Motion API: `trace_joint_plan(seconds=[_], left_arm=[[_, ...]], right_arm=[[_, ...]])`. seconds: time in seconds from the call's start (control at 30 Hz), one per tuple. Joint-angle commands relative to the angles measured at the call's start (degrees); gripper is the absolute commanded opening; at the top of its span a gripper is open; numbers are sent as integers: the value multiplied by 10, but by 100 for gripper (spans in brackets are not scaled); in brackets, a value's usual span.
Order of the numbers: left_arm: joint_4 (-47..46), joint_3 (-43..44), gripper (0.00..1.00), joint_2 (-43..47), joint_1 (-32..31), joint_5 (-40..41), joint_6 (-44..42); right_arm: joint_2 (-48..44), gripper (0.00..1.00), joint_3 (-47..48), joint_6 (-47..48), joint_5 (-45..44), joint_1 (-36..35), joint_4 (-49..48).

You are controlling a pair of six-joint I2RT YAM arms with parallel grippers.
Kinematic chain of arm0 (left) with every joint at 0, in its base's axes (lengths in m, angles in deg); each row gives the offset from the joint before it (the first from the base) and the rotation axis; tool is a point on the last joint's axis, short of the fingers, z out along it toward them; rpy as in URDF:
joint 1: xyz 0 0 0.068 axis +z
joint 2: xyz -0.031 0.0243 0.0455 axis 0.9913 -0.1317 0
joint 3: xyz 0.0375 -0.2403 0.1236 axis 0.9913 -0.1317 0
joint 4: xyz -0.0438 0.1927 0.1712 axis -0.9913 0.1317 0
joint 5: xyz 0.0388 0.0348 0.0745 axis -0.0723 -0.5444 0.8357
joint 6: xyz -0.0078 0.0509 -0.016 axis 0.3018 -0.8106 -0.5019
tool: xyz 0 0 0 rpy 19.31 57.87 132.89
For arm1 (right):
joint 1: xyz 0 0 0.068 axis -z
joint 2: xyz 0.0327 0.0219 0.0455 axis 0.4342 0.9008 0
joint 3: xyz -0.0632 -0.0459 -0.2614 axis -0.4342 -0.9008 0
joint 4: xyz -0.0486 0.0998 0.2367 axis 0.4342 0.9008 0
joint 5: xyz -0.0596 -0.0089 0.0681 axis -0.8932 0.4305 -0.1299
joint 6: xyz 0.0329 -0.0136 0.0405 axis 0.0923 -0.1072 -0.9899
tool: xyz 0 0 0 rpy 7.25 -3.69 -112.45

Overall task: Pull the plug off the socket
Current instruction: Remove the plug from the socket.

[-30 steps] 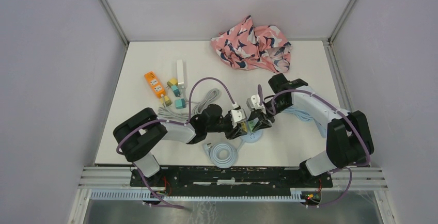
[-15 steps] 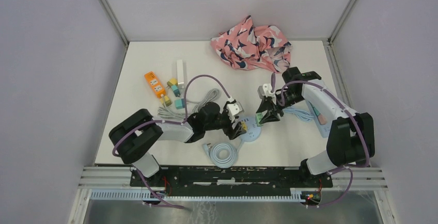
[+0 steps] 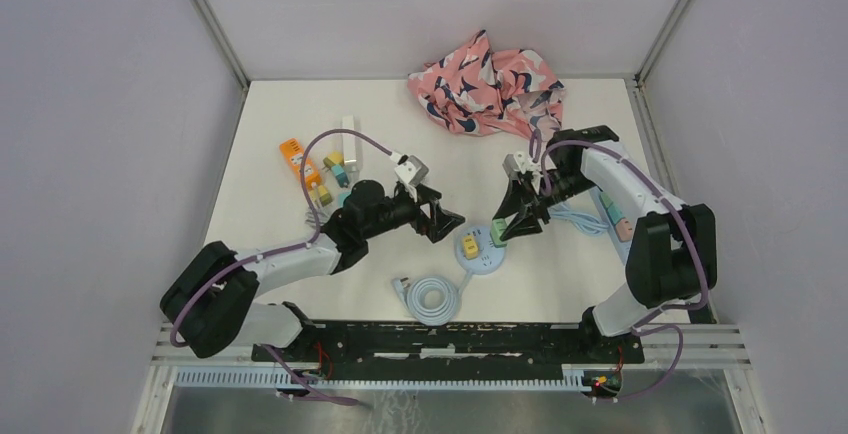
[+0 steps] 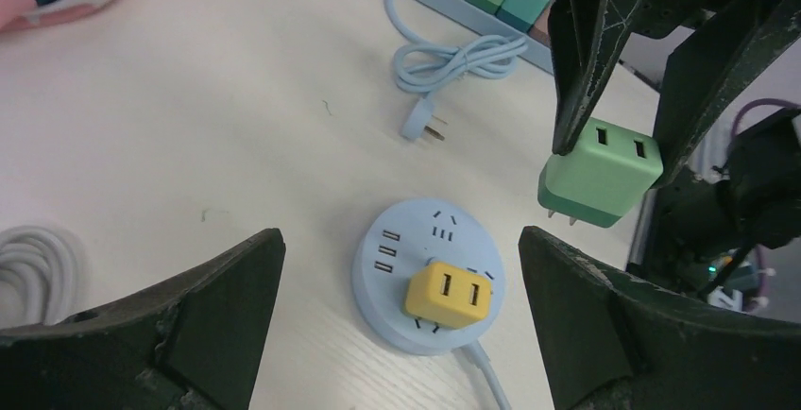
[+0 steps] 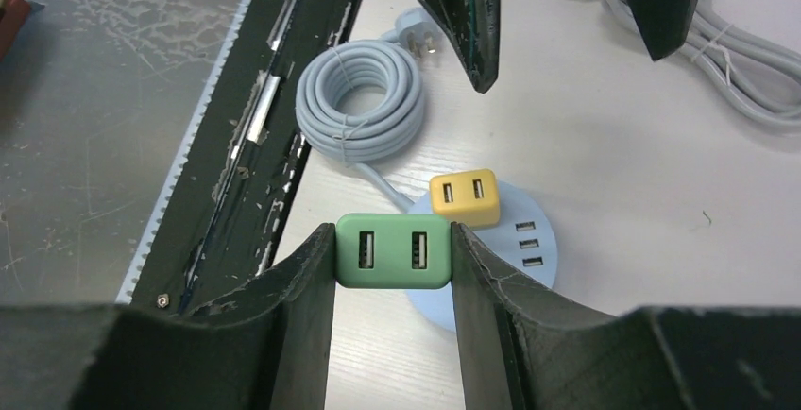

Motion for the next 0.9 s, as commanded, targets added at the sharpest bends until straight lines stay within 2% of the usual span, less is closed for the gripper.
trace_joint_plan(seconds=[0.0, 0.17, 0.43, 0.57, 0.77, 0.87], left_arm=[[-55, -17, 99, 27, 22, -66, 117], [-140, -48, 98, 46, 44, -94, 207], [-162, -64, 94, 42, 53, -59, 347], [-206, -76, 95, 32, 65, -57, 400], [-231, -75, 98, 16, 79, -93, 398], [-330, -91, 98, -15, 81, -139, 424]], right_arm=[[8, 4, 28, 128, 68, 2, 116], [18, 5, 36, 218, 79, 2, 189], [4, 5, 29, 225, 74, 2, 183], [-2, 5, 25, 225, 74, 2, 179], [-9, 6, 23, 226, 75, 1, 178], [-15, 6, 20, 229, 81, 0, 179]])
